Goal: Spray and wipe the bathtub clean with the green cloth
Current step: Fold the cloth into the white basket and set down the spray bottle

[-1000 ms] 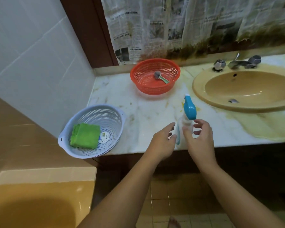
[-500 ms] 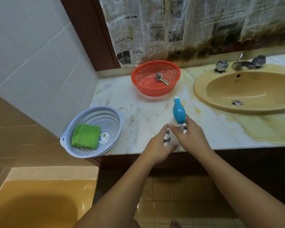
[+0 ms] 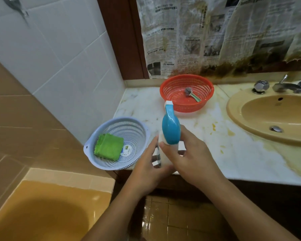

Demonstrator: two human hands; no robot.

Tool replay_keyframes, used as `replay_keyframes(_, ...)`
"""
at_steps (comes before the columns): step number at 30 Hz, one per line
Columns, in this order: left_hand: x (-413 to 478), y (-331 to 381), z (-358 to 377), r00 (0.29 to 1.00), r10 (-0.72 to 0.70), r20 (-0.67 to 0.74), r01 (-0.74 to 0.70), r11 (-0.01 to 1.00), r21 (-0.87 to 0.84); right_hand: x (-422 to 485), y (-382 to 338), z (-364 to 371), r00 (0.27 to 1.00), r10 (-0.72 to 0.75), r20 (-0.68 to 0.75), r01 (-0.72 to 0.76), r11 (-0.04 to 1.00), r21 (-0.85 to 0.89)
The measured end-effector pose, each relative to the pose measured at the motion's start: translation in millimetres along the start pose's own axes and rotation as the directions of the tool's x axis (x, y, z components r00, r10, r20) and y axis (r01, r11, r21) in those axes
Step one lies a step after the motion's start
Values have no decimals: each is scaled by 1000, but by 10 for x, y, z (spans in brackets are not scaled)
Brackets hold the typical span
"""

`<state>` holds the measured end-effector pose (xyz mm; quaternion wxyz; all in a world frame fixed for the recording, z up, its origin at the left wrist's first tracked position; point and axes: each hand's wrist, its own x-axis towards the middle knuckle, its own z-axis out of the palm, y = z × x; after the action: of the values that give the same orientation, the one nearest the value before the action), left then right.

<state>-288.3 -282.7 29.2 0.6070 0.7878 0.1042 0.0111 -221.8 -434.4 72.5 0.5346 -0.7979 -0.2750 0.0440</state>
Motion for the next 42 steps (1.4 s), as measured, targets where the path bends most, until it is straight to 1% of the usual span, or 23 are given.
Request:
replay_keyframes(6,-115,21,-606,988,24,-153,-28,999,-26,367,-252,482,992,-90,92,88,996,33)
replay_keyframes(10,-81,-105,-1005,978,-5,-210,-4,999,-44,610,-310,843,986,-85,141,81,996,31)
replay_keyframes(14,53,-315,-1389,976,-9,-216,14,1000,21,839,-252,1233,987,-44,155,45,999,-7)
replay_keyframes(17,166,-528,-1650,981,-40,-191,61,993,104,950,-125,1526,992,8,127,-1,999,-50)
replay_keyframes(19,236,-701,-1803,976,-80,-202,117,977,177,992,-37,1690,993,50,106,-42,996,-77)
replay_keyframes(21,292,-851,-1943,970,-99,-221,147,966,212,1027,31,1824,992,90,93,-80,991,-103)
replay_keyframes(23,338,-941,-2062,966,-75,-247,136,961,239,1055,68,1927,988,124,91,-112,986,-123)
replay_keyframes(25,363,-970,-2156,959,-25,-283,114,946,302,1061,86,2001,986,143,87,-130,981,-143)
replay_keyframes(28,375,-960,-2273,947,61,-315,81,904,419,1058,106,2079,984,164,76,-148,972,-182)
replay_keyframes(31,401,-933,-2351,941,103,-324,77,864,497,1049,84,2103,977,206,55,-191,961,-198)
replay_keyframes(33,424,-919,-2385,941,111,-321,85,838,539,1007,53,2120,975,222,4,-218,958,-186)
replay_keyframes(35,428,-911,-2413,942,106,-317,97,821,563,918,28,2143,966,236,-108,-251,955,-158)
replay_keyframes(37,408,-921,-2442,947,88,-309,112,811,574,777,-42,2174,949,223,-224,-266,946,-186)
replay_keyframes(38,391,-931,-2455,948,75,-308,123,808,576,700,-79,2196,947,199,-254,-254,945,-205)
replay_keyframes(40,372,-955,-2480,948,55,-313,143,806,574,552,-171,2269,959,166,-231,-218,951,-218)
replay_keyframes(42,378,-994,-2499,945,53,-324,153,804,575,462,-233,2390,979,160,-124,-184,959,-215)
